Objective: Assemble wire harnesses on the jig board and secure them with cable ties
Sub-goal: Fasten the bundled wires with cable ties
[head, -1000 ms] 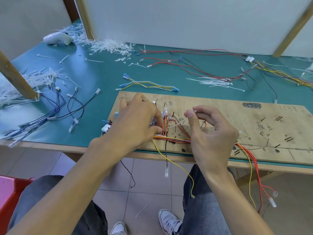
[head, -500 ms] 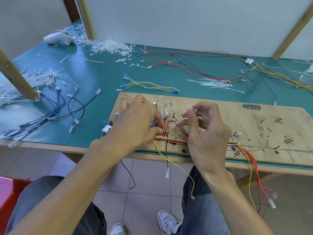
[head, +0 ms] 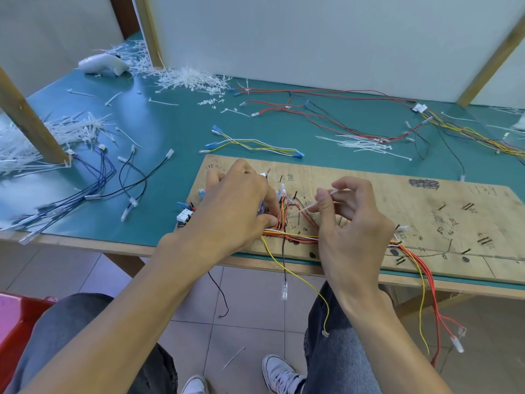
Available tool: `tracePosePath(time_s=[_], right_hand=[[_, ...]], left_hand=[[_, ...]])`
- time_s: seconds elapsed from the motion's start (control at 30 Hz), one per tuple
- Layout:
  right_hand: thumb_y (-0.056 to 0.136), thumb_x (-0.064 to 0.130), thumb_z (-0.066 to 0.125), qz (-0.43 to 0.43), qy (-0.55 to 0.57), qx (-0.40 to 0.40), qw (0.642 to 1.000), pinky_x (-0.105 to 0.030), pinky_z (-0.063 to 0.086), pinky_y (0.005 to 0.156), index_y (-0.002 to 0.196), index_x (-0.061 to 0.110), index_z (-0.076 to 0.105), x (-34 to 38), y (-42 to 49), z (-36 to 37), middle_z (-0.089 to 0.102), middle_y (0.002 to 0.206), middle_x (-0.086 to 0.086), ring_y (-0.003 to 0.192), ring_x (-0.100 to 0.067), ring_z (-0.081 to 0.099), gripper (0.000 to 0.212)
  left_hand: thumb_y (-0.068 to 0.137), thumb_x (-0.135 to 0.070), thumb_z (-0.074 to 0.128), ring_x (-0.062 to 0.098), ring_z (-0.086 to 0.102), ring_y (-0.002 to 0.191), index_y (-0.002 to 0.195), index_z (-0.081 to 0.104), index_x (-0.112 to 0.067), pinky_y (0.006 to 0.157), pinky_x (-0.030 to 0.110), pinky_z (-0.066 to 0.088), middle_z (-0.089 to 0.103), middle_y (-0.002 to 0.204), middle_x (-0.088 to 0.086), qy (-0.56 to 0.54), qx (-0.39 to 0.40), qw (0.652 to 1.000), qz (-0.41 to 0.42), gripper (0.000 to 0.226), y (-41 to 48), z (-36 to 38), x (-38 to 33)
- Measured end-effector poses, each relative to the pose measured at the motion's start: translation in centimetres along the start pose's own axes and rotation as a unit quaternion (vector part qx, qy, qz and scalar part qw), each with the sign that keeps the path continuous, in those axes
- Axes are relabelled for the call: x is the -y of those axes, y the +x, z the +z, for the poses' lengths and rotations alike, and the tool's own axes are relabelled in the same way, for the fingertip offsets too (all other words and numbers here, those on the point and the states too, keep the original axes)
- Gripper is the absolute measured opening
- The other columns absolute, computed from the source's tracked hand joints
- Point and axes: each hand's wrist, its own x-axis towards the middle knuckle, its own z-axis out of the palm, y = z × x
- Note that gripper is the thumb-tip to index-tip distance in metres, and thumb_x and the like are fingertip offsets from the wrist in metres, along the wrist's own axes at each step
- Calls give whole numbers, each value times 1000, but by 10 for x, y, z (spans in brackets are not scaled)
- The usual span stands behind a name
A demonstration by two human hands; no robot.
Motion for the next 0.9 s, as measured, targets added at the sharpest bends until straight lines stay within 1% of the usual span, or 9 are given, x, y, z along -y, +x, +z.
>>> tracePosePath(time_s=[0.1, 0.2, 0.3, 0.33, 0.47, 0.63, 0.77, 0.83, 0.9], right_hand=[[102, 26, 73, -15, -7, 49, 999, -30, 61, 71, 111, 30, 57, 3, -1, 1, 69, 86, 19, 78, 1, 74, 19], [101, 25, 74, -3, 12, 72, 997, -33, 62, 71, 108, 30, 58, 3, -1, 1, 72, 83, 16, 74, 0, 75, 18], [97, 24, 78, 17, 36, 63, 997, -22, 61, 71, 105, 26, 61, 2, 0, 0, 74, 82, 12, 74, -1, 76, 20], [96, 24, 79, 29, 41, 52, 997, -21, 61, 72, 104, 26, 61, 2, 1, 0, 75, 81, 11, 74, -1, 76, 20], [95, 22, 80, 45, 35, 14, 998, -27, 63, 72, 103, 23, 62, 0, -1, 0, 74, 78, 13, 74, 0, 76, 21], [97, 21, 78, 42, 15, -8, 999, -37, 62, 73, 104, 22, 62, 0, -1, -2, 74, 79, 11, 76, -5, 76, 18], [97, 27, 77, 28, -18, 18, 999, -35, 60, 76, 106, 25, 63, 2, 0, -2, 74, 82, 12, 78, -5, 73, 17], [97, 27, 78, 24, -24, 27, 999, -33, 58, 74, 106, 25, 64, 2, 1, -1, 73, 82, 12, 77, -5, 72, 17], [97, 27, 78, 18, -25, 29, 999, -28, 56, 74, 106, 25, 64, 2, 1, -1, 73, 82, 12, 77, -5, 72, 17]], left_hand=[[80, -48, 83, 5, 37, 120, 82, 70, -50, 89, 32, 16, 61, 110, -17, -7, -1, 1000, -4, 13, -1, -1, 0], [81, -50, 82, 8, 39, 120, 75, 63, -53, 90, 32, 18, 60, 111, -17, -14, 3, 1000, -10, 20, -2, -1, 0], [82, -49, 81, 7, 39, 120, 75, 63, -52, 93, 34, 21, 60, 112, -17, -21, 4, 1000, -14, 20, -3, -1, 0], [83, -49, 80, 8, 39, 121, 76, 64, -52, 93, 34, 21, 60, 112, -17, -26, 3, 1000, -15, 18, -4, -1, 0], [83, -45, 81, 3, 37, 119, 79, 65, -50, 91, 35, 19, 62, 109, -18, -35, -1, 999, -17, 17, -5, -1, -1], [85, -41, 81, 6, 38, 120, 81, 68, -46, 90, 33, 18, 61, 110, -16, -31, 7, 999, -29, 14, -2, -1, -3], [96, -30, 67, 9, 43, 115, 88, 70, -41, 97, 42, 33, 61, 94, -17, -44, -32, 998, -29, 13, 0, 3, -1], [96, -42, 65, 10, 46, 107, 89, 67, -39, 94, 44, 36, 63, 86, -21, -68, -72, 995, -24, 7, 0, 5, -4], [93, -48, 68, 9, 47, 101, 92, 65, -39, 93, 45, 40, 67, 80, -23, -86, -85, 992, -27, 10, 1, 7, -7]])
